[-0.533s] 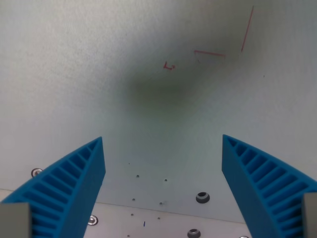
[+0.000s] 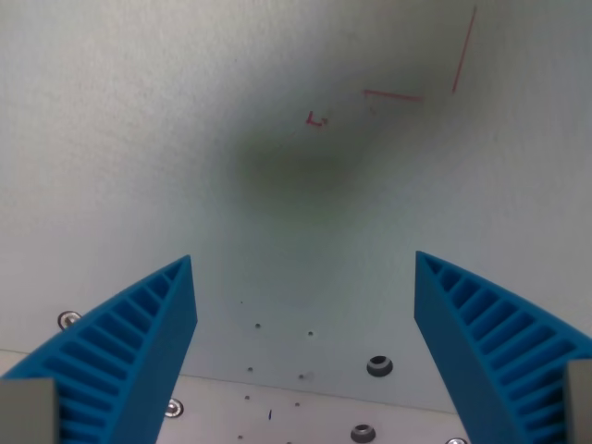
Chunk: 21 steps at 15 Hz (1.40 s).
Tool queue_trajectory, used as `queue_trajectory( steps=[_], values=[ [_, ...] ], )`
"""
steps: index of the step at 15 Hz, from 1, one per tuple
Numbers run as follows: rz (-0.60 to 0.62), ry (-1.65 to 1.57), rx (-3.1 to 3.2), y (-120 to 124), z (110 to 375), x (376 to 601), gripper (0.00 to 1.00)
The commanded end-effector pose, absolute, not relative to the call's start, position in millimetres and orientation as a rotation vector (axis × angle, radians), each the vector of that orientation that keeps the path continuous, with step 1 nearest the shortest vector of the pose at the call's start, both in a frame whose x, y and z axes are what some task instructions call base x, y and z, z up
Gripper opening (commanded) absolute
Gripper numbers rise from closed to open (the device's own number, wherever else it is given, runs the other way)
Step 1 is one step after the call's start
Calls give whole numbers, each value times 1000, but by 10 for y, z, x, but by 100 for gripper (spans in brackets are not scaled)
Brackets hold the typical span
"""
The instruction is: Rotate around base positive y
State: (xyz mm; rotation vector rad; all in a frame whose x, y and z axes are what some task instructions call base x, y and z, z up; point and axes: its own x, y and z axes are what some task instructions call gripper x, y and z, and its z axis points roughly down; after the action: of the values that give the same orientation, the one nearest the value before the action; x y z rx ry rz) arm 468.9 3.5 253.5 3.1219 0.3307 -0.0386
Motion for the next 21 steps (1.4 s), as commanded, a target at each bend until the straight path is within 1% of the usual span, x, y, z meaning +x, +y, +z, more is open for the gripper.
queue_trajectory(
  steps=[1,21],
  values=[
    [-182,332,3127,35,2577,4706,100],
    [-549,331,3108,35,2577,4706,100]
  ],
)
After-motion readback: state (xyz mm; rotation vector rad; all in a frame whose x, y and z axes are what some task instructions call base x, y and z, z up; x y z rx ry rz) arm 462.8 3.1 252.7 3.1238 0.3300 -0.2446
